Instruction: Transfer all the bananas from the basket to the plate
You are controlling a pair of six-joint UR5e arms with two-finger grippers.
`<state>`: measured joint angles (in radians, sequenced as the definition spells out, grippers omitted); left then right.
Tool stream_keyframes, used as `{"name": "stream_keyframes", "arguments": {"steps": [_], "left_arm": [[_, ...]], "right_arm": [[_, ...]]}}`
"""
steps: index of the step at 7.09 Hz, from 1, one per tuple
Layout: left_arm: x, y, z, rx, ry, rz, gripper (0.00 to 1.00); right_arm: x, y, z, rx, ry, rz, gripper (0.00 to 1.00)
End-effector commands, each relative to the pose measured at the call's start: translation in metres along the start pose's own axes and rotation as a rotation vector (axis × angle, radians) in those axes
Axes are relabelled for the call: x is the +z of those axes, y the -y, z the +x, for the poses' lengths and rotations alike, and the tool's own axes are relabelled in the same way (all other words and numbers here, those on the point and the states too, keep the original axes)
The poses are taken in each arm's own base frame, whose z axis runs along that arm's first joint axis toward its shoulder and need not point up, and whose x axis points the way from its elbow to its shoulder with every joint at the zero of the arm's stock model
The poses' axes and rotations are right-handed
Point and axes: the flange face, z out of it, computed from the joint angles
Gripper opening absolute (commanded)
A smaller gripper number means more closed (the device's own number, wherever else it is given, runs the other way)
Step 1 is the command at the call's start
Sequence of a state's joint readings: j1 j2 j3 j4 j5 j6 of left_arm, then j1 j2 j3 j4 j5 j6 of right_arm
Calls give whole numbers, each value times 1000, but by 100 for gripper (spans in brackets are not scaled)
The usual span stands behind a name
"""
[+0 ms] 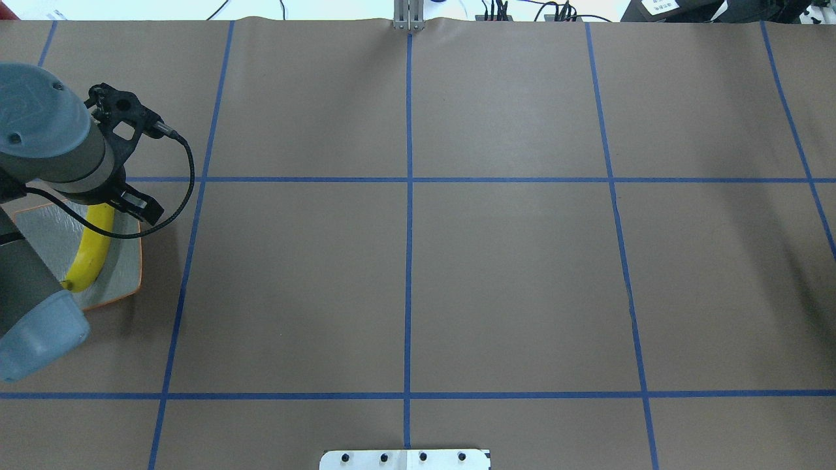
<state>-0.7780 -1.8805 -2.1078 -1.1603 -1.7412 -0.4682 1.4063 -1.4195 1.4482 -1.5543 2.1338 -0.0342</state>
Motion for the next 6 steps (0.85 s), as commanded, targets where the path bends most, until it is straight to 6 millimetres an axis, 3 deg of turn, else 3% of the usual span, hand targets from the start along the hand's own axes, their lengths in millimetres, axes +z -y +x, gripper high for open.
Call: {"name": "stream_keyframes", "arguments": {"steps": [1,3,6], "left_arm": [[0,2,2,-1,-8,-1,100],[3,3,2,0,-4,-8,100],[3,6,3,-4,-11,5,100]], "right_arm": [[22,5,11,-19,-9,-34,100],[26,4,14,-22,-9,-37,99],[62,-6,37,-14,-10,-63,99]]}}
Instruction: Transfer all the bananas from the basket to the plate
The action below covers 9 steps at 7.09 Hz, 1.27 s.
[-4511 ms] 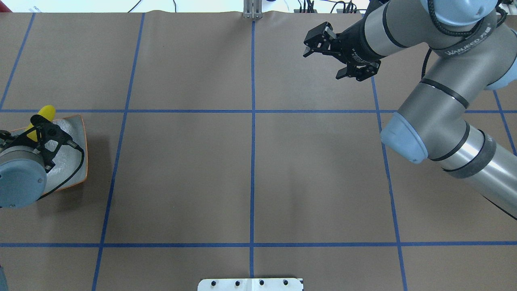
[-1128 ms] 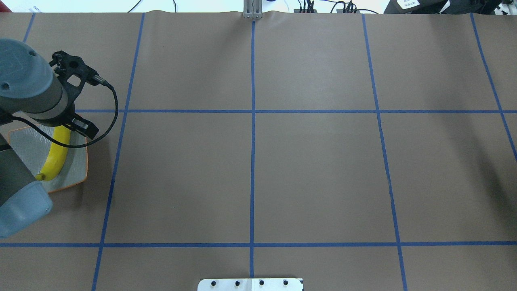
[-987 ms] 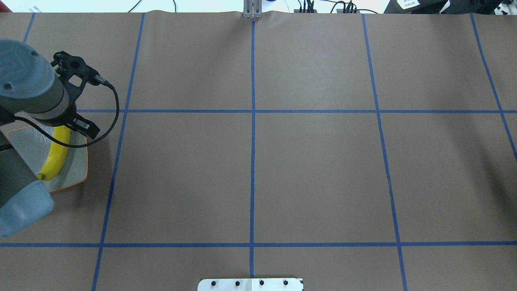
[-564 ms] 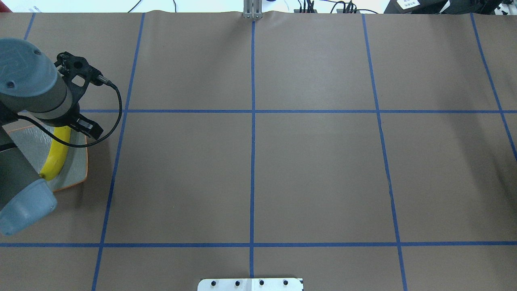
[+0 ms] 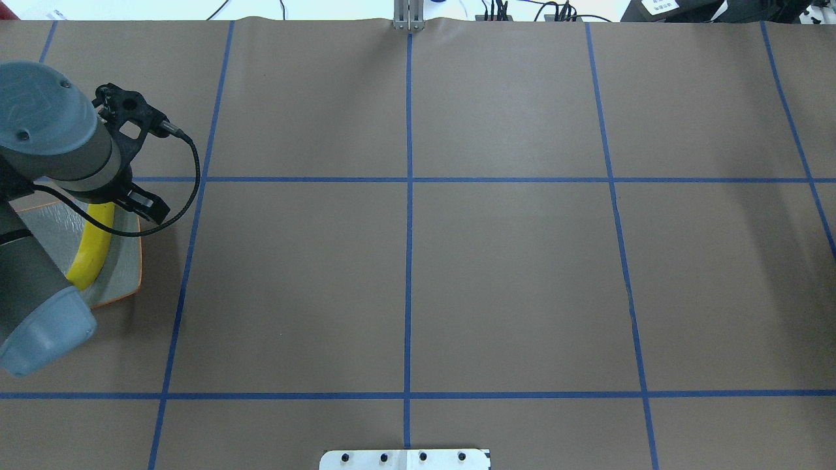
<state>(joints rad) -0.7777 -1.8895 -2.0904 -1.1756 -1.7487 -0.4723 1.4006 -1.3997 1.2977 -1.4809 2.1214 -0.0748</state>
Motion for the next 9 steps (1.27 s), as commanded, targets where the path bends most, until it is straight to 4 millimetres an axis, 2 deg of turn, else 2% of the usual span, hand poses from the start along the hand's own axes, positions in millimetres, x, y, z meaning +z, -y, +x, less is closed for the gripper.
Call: {"name": "stream_keyframes", "arguments": {"steps": [1,5,7,9], "left_arm": [[-1,1,0,-1,-3,5,100],[4,0,5,5,-2,-4,100],[6,0,5,6,-1,-8,100],[10,1,5,-6,2,-14,100]], "right_arm": [[20,-9,12,0,0,-18,99],[32,-13,16,2,-19,-44,96],[35,-11,13,-3,-24,-52,85],[38,-9,11,-7,-31,-57,85]]}}
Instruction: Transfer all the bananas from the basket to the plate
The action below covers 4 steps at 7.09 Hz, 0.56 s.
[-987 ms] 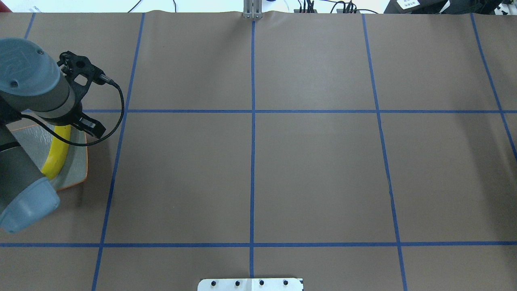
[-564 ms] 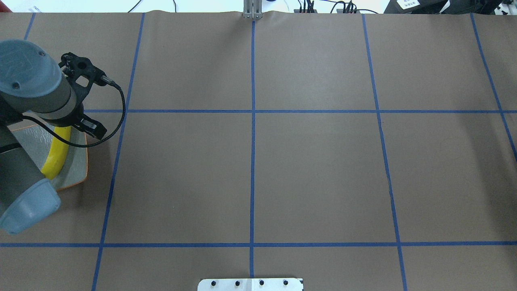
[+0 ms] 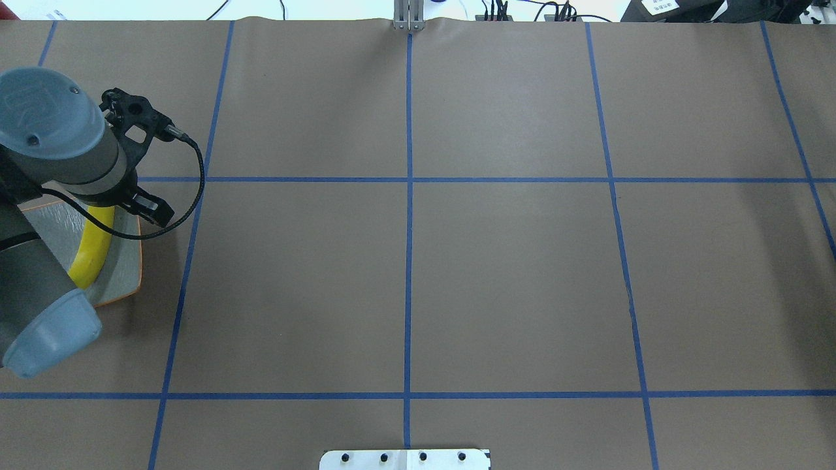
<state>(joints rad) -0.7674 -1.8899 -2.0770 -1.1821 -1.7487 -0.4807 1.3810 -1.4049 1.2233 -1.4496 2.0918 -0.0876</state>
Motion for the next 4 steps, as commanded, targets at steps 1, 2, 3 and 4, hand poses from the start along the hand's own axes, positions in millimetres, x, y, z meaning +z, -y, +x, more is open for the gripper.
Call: {"name": "stream_keyframes", "arguments": {"steps": [1,2,3,4], "left_arm": [[5,3,2,-5,-4,10,100],[9,6,2,-8,-9,19,100],[11,7,2,-9,-9,18,100],[13,7,2,-10,-7,15,100]], "right_arm": [[0,2,-1,-3,-7,-2,83],[0,3,-2,-5,-9,-1,81],[1,2,-1,-4,-9,-4,76],[1,3,-2,-4,-9,-3,75]]}}
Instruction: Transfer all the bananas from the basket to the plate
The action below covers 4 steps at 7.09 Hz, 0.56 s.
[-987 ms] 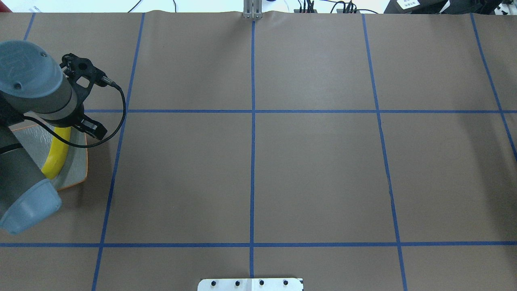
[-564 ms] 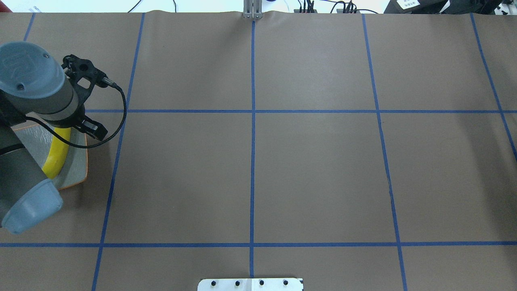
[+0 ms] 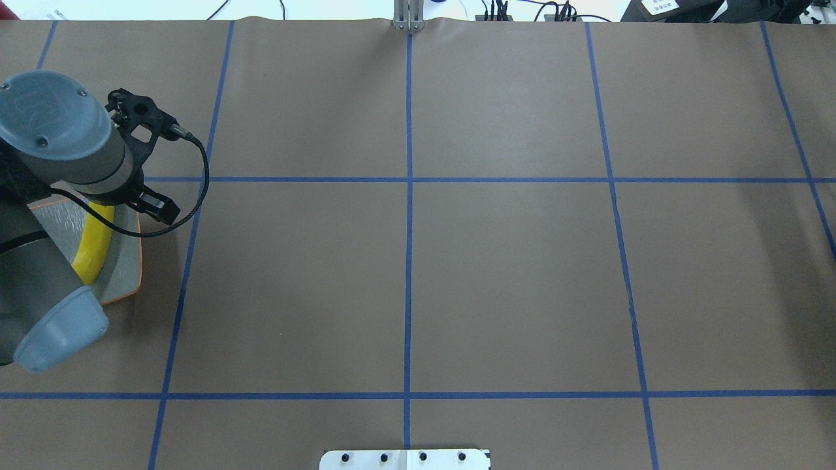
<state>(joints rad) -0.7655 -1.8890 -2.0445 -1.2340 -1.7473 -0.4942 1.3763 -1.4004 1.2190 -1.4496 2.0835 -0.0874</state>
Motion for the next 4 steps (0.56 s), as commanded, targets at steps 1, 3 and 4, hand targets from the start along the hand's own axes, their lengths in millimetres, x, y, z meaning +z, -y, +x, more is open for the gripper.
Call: {"name": "stream_keyframes", "arguments": {"steps": [1,3,4], "left_arm": [[4,1,0,-2,2,-4,100],[4,1,0,-8,2,-4,100],[5,1,0,-15,2,-5,100]], "right_arm": [[1,0,0,0,0,-1,69],[-1,1,-1,0,-1,1,50],[0,1,0,1,0,0,38]]}}
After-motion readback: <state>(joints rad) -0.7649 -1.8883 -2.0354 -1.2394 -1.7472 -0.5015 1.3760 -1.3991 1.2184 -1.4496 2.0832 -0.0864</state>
